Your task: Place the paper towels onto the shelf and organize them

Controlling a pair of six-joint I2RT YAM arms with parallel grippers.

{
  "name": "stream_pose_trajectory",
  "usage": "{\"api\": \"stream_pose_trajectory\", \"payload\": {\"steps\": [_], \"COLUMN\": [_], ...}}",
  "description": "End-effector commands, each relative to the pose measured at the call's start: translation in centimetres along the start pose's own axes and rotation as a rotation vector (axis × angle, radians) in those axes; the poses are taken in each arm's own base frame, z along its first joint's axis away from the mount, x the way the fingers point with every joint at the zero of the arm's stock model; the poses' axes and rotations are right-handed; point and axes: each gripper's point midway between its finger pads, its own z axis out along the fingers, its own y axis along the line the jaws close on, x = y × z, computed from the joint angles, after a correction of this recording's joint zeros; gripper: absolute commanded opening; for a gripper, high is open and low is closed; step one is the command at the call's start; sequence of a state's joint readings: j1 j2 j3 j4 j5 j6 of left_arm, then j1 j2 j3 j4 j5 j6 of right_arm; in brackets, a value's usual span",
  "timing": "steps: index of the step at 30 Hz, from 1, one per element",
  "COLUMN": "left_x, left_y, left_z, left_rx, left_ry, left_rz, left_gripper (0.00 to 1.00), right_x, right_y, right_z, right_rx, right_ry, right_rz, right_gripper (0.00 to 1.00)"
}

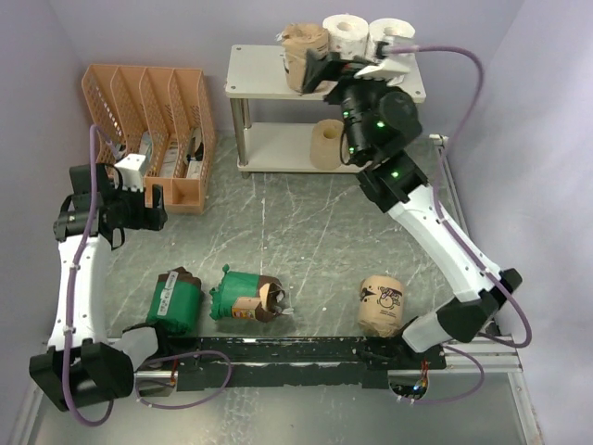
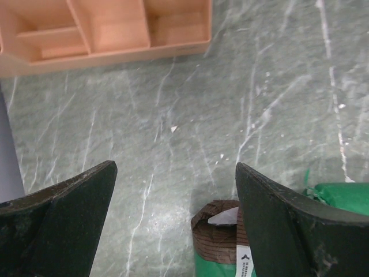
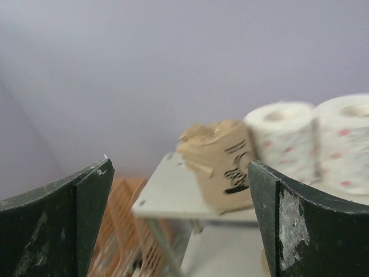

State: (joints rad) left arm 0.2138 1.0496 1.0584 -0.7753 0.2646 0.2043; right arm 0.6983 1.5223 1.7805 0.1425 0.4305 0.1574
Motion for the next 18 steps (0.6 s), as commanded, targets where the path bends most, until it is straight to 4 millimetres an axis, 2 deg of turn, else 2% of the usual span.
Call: {"api": "stream_pose_trajectory", "payload": {"steps": [1,5,8,10,11,12,13,16,18], "left_x": [-2.0,-2.2,-2.0,-1.8,-1.5,-1.2,-1.1,-2.1,-3.0], "left_y": [-2.8,-4.1,-7.2,-10.6,-12.8,-14.4,-15.8,-20.8,-25.1], "left_z": [-1.2,-1.2,-1.7,-1.3,-1.1,-1.0,-0.7,-0.4,-0.6], "left_rx": [0.186,0.254,0.372,0.389,0.411,0.454,0.496,0.623,0.726], "left_ry": [-0.027,-0.042,-0.040,-0.002,0.023,0.045,0.073,0.082,0.048], "left_rz": [0.062,0.064,0.129,0.238,0.305,0.353,0.382,0.488,0.577], "left_gripper": [0.95,0.95,0.95,0.95,0.95,0.95,0.95,0.95,0.95], "right_x": [-0.9,0.4,0.3,-0.9,-1.2,-0.6,-1.3,-1.3,-2.9], "right_y": [-4.2,-5.4,-5.4,-5.7,-6.0,-6.4,-6.9,-8.4,-9.2], "right_z": [0.5,1.6,0.8,-0.9,-1.9,-2.5,-3.8,-7.1,-9.5], "right_rx": [0.181,0.255,0.238,0.223,0.222,0.228,0.231,0.249,0.247], "right_ry": [-0.088,-0.070,-0.060,-0.081,-0.079,-0.057,-0.055,-0.012,-0.032], "right_rz": [-0.124,-0.240,-0.226,-0.195,-0.183,-0.185,-0.161,-0.149,-0.124], "right_gripper": [1.00,1.00,1.00,1.00,1.00,1.00,1.00,1.00,1.00]}}
